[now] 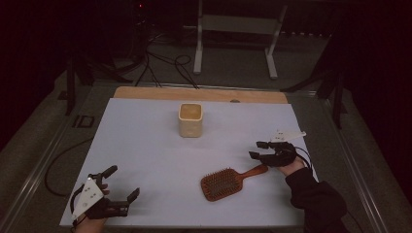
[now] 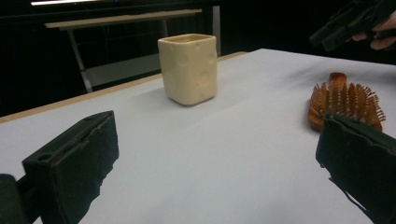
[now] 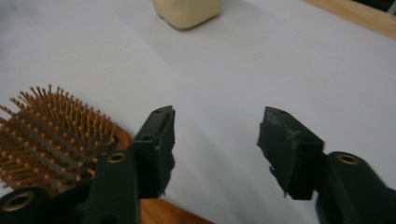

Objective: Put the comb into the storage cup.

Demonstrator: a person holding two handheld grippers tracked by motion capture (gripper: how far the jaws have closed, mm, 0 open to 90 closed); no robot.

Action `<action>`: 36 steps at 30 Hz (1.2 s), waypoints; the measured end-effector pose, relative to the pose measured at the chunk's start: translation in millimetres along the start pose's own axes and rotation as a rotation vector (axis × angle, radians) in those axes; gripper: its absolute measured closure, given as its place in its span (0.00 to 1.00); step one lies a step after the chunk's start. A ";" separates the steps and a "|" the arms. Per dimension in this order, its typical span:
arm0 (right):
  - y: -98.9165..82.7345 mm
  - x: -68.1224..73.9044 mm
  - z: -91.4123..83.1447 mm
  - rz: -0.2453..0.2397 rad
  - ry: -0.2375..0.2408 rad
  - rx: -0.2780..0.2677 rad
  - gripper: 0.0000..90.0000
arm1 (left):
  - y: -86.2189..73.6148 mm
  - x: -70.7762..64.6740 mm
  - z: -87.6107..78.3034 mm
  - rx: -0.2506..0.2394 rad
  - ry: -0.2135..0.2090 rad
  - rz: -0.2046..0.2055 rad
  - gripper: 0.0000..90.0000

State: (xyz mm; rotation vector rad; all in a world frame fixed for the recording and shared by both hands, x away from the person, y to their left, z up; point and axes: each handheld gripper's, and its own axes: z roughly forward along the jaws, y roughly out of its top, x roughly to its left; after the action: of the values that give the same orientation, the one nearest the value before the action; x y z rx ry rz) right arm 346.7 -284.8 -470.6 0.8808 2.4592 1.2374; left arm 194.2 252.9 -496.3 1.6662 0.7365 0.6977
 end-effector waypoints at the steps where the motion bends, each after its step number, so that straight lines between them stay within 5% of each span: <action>1: -0.7 0.0 0.7 0.006 0.003 0.011 0.53 | -0.3 0.1 0.0 0.003 0.000 0.002 0.00; 23: -13.7 -0.7 19.4 -0.023 0.002 0.208 0.99 | -0.5 -0.4 0.5 0.010 -0.006 0.003 0.00; 36: -17.5 1.1 25.8 -0.045 -0.005 0.311 1.00 | -0.6 -0.2 0.0 0.012 -0.007 0.004 0.00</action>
State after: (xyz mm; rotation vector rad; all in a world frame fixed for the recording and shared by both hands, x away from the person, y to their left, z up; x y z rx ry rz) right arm 350.9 -275.6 -500.1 0.8939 2.6961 0.8488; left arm 194.1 252.9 -496.9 1.6802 0.7340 0.6915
